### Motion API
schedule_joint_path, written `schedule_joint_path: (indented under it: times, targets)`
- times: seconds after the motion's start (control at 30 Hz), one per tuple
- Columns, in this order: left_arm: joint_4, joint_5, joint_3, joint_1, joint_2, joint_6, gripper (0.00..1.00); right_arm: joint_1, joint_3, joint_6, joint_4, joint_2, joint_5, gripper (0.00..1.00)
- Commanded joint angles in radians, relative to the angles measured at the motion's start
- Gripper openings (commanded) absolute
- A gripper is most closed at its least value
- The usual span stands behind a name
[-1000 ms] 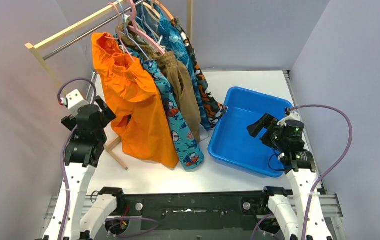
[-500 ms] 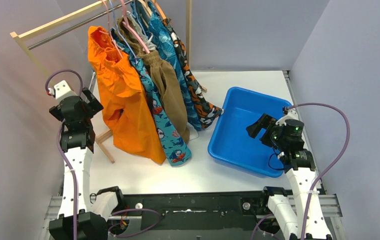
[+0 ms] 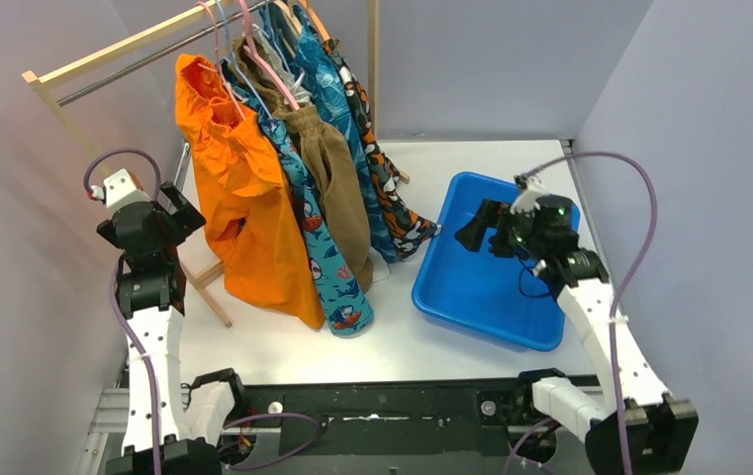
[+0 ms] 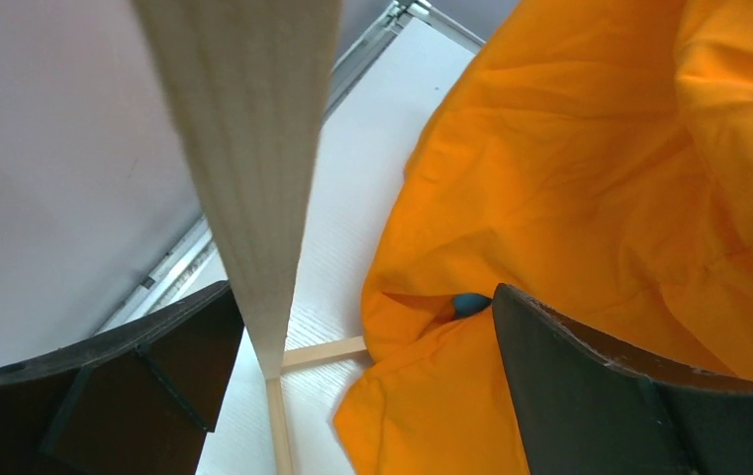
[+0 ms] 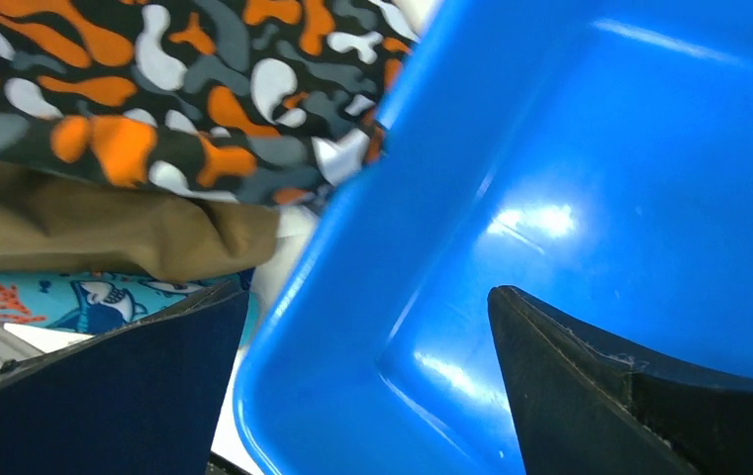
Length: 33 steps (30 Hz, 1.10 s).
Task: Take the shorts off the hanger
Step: Adjust the clothes rod at the center of the board.
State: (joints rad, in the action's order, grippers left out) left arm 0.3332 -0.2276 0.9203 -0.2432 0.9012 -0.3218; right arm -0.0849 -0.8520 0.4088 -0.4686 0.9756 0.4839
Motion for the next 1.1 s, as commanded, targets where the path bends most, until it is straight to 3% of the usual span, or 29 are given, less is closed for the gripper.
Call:
schedule_joint_path:
  times: [0.0,0.17,0.33,0.47,0.67,0.83,1.07]
  targets:
    - [0.046,0.128,-0.001,0.004,-0.093,-0.060,0.97,-0.158,-0.180,-0.082,0.068,0.156,-0.163,0.98]
    - [0.096,0.139,-0.020,0.004,-0.131,-0.066,0.97,-0.258,-0.452,-0.161,0.060,0.457,-0.213,0.99]
    - [0.104,0.132,-0.027,0.005,-0.123,-0.052,0.97,-0.412,-0.749,-0.188,-0.023,0.770,-0.110,0.88]
    - [0.107,0.108,-0.008,0.004,-0.105,-0.029,0.97,-0.538,-0.935,-0.189,-0.086,0.919,-0.216,0.88]
    - [0.135,0.041,0.010,0.005,-0.102,-0.015,0.98,-0.419,-0.868,-0.158,-0.001,0.867,-0.385,0.93]
    - [0.117,0.026,-0.020,0.004,-0.105,-0.038,0.98,-0.323,-0.789,-0.266,0.077,0.831,-0.360,0.97]
    - [0.113,0.020,-0.036,0.004,-0.103,-0.053,0.98,-0.316,-1.082,-0.485,-0.086,1.110,-0.454,0.90]
